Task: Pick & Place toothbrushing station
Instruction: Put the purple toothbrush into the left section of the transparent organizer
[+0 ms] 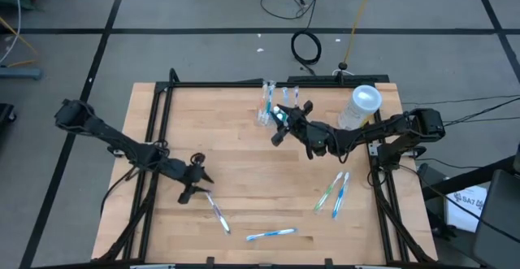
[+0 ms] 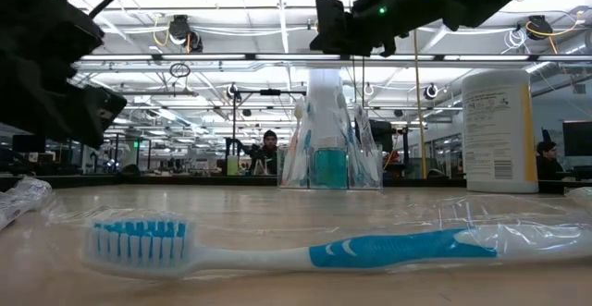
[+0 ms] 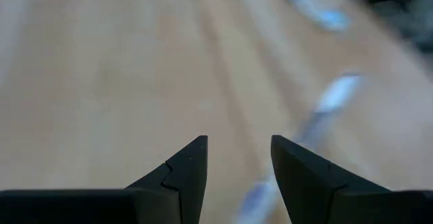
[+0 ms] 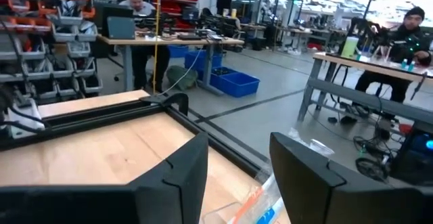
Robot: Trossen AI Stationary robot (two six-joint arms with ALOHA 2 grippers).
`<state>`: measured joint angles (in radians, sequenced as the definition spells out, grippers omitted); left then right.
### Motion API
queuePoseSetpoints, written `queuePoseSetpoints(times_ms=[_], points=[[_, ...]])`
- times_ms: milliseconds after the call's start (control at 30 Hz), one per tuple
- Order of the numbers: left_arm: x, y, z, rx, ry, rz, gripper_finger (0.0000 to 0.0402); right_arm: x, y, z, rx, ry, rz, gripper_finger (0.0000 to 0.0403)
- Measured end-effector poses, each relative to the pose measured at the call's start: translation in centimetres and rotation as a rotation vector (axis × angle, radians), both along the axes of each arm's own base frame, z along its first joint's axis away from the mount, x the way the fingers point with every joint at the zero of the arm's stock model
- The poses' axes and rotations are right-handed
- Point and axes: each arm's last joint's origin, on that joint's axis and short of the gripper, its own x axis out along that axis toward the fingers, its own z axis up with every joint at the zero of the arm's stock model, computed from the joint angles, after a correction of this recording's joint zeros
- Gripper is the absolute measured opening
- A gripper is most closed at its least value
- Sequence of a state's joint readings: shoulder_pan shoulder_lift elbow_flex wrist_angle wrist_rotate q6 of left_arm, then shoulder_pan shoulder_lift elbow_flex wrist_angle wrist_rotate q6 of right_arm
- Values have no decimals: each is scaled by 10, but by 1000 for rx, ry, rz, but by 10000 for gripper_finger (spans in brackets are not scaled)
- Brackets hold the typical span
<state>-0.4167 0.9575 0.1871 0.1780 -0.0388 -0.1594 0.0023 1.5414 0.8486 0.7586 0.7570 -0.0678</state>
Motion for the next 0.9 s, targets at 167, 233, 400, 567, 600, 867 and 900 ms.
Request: queuePoseSetpoints(times_ms=[167,233,400,567,600,867,900], points=[[3,2,-9,36,41,113,177,0,0,0,16,-15,0,151],[3,0,-13,4,90,47,189,0,0,0,22,-20,0,151],[4,-5,-19,-30,131,-63,220,0,0,0,22,-19,0,150],[6,-3,-27,50,154,-1,242,0,0,0,22,-19,0,151],[6,-3,-28,59,158,-3,244,0,0,0,22,-19,0,151],[6,-6,-38,37,235,-81,218,0,0,0,22,-18,2,151],[6,-6,-39,42,236,-84,208,0,0,0,22,-18,2,151]])
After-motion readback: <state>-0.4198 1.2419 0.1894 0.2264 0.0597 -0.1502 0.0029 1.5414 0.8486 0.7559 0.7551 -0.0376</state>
